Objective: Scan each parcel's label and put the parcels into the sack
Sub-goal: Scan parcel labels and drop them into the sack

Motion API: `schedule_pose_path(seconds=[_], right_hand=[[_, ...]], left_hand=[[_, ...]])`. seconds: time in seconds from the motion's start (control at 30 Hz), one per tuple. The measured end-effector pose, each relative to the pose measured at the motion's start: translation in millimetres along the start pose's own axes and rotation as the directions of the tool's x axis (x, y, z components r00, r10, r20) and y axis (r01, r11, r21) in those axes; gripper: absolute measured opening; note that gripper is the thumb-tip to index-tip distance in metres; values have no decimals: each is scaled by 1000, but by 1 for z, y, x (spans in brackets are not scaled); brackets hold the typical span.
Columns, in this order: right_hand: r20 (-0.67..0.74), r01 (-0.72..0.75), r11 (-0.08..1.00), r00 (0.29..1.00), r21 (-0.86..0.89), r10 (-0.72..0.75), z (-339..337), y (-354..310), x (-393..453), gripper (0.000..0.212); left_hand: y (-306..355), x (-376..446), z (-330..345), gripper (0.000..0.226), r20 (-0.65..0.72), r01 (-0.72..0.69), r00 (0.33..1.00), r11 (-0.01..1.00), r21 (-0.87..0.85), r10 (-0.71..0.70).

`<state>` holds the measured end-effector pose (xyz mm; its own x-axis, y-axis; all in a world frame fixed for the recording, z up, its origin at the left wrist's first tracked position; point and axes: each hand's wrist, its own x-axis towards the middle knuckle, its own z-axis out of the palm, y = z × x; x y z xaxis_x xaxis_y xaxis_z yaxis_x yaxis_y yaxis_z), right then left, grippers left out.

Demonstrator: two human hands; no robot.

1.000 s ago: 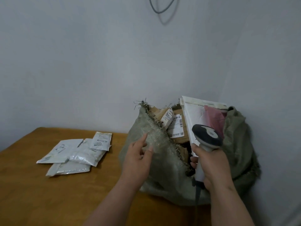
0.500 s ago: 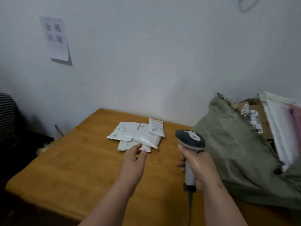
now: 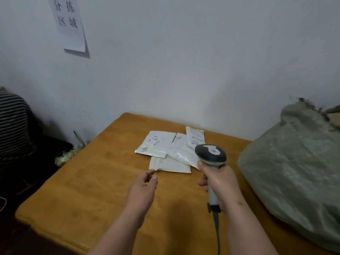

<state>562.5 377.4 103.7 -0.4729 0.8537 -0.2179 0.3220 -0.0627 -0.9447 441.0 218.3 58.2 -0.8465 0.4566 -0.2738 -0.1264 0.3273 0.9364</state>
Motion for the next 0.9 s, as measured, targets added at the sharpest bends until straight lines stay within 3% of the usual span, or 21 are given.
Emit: schedule_pose_path(seconds=[0.27,0.5,0.77,0.9], right_hand=[[-48,-193,973,979,129,200,5,19,144,28],[9,-332,924,942,192,337,11,38,235,20],[1,-348,899,933,266,361,20,63,301,18],[-14,-366,885,922,287,386,28,68,328,17]], left_hand=[[27,120,60,30,58,69,996,997,40,-71],[38,198,122,31,131,109,984,989,96,-121],[51,283,194,41,176,121,974,983,141,-145],[49,318,224,53,203,198,955,975,104,-216]])
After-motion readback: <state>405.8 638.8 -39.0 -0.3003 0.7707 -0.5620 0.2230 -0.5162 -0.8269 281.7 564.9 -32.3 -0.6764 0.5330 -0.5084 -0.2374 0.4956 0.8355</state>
